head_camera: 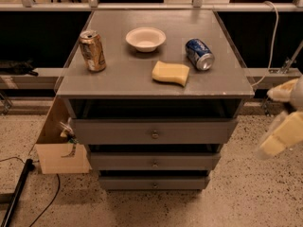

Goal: Open top drawer

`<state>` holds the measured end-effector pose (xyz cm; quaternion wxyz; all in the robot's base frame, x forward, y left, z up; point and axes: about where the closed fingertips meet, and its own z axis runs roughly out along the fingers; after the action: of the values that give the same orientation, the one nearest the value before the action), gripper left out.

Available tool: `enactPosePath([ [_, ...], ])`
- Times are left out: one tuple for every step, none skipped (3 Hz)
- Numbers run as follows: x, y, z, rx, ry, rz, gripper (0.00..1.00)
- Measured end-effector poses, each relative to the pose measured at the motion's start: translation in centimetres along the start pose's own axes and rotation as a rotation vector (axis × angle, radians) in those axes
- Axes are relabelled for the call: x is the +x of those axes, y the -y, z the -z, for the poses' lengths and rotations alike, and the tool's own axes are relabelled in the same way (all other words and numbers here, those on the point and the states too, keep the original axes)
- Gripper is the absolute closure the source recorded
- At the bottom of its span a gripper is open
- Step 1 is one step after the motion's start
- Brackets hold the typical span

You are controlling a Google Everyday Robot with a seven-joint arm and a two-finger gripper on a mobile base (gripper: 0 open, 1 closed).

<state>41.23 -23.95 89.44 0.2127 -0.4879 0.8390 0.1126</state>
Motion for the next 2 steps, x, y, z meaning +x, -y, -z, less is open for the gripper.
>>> enactPosePath([
  [1.5,-1.5,-3.4,-0.042,0.018,-0.060,0.00],
  [0.8,-1.6,-5.8,-0.049,0.025,-0.065,0.00],
])
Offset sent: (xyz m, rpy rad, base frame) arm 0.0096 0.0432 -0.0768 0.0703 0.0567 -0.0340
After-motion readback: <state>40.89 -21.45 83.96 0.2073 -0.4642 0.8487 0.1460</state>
